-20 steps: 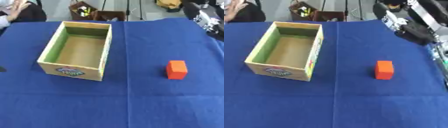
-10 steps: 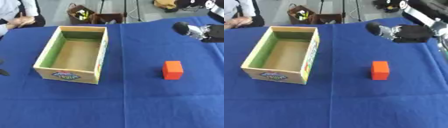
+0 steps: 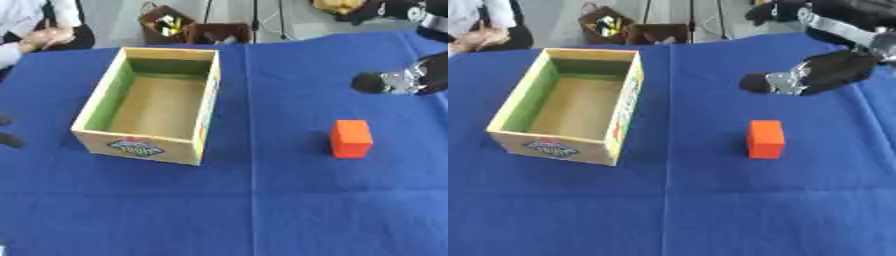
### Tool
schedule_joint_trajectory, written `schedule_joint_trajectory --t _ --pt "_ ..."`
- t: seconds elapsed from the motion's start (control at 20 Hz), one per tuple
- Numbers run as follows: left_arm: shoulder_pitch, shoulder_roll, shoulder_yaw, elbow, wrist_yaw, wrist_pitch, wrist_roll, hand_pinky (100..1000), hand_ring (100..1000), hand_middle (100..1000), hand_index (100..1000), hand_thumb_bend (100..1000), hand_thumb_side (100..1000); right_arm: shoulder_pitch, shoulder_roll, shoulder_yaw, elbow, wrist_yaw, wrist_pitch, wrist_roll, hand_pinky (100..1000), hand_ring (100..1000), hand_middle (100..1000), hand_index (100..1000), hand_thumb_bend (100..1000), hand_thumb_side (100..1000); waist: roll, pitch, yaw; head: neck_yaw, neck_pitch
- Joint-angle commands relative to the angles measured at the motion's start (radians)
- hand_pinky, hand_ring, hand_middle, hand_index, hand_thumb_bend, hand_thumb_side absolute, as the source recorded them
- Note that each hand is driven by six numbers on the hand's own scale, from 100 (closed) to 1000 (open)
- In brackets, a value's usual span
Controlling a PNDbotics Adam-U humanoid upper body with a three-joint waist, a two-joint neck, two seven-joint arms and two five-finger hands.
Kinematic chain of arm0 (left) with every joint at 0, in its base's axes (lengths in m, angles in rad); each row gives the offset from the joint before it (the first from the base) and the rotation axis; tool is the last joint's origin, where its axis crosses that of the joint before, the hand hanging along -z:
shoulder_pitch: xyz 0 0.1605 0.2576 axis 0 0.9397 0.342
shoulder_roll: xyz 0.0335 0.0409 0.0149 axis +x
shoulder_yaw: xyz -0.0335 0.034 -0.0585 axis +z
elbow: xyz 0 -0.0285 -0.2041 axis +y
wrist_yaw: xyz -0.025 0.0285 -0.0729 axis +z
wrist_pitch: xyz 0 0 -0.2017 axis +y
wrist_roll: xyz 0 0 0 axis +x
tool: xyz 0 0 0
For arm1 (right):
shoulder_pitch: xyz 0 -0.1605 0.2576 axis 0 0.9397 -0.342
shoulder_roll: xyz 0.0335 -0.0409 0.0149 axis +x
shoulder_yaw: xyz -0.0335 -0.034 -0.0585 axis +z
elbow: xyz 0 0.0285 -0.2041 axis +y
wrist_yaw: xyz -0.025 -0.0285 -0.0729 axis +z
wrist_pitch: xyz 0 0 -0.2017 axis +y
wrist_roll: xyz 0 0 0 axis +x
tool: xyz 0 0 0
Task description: Pick up objects on the table and place them in the box.
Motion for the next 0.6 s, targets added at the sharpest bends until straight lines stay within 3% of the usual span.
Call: schedule_joint_trajectory --t 0.05,0.25,0.6 --pt "0.0 0.012 0.004 -0.018 -0.005 -0.002 -0.001 427 626 548 818 380 848 -0.028 -0.04 0.006 0.012 0.021 -0.02 0.08 889 906 848 987 668 695 -0.003 -0.014 0.0 0.008 0.023" --pt "0.001 0.01 0.004 -0.018 -0.007 -0.002 -0.002 427 626 547 817 381 847 -0.037 -0.046 0.013 0.027 0.041 -0.026 0.139 892 913 853 994 658 619 -0.002 -0.01 0.0 0.01 0.023" --pt "-0.002 0.008 0.004 -0.018 -0.009 -0.001 -0.004 427 626 547 817 381 845 -0.038 -0.057 0.043 0.051 0.112 -0.034 0.184 883 913 857 988 520 518 -0.004 -0.002 -0.002 0.007 -0.002"
